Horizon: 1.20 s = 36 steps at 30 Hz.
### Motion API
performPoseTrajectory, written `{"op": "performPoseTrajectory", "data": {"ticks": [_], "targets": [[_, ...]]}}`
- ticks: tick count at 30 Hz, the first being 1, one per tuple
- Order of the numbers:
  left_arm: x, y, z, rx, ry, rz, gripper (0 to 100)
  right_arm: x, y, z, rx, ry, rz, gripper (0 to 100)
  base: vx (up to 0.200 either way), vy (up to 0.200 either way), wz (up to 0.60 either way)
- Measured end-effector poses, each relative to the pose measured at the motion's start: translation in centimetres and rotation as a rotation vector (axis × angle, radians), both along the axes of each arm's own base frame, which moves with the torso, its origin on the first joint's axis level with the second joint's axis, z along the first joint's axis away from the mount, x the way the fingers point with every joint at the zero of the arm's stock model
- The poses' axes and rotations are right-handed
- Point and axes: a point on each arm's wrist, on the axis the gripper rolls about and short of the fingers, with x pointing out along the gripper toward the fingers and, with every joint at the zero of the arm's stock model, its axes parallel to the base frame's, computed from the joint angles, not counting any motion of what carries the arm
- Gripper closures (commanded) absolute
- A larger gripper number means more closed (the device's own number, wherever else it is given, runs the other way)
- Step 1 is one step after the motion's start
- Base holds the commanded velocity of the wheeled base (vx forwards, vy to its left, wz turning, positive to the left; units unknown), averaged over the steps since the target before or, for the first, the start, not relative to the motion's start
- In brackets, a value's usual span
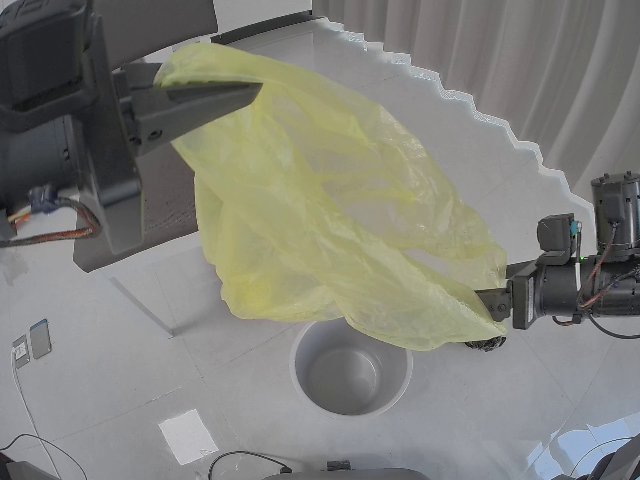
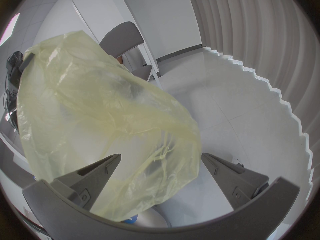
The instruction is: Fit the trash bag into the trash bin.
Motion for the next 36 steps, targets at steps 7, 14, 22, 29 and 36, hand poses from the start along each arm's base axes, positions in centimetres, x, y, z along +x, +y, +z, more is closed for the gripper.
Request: {"op": "performPoseTrajectory", "data": {"ticks": [7,14,22,29,36], "targets": [[-0.2,0.1,0.5,-0.018,-0.006,-0.006,100,1.1,1.6,-1.3,-0.016,0.01,0.014,100,0.0,0.0,0.0],[0.0,0.1,-0.2,-0.036,0.05,-0.002,100,1.4,2.0,-1.9,-0.03,0.029,0.017,100,0.0,0.0,0.0],[1.4,0.7,-2.3,-0.158,0.248,0.111,100,1.4,1.8,-2.5,-0.062,0.037,-0.025,100,0.0,0.0,0.0],[2.4,1.9,-6.5,-0.382,0.475,0.251,100,1.5,1.8,-3.4,-0.104,0.052,-0.07,100,0.0,0.0,0.0],[3.4,1.8,-9.9,-0.59,0.527,0.273,100,2.1,2.1,-4.5,-0.148,0.071,-0.103,100,0.0,0.0,0.0]]}}
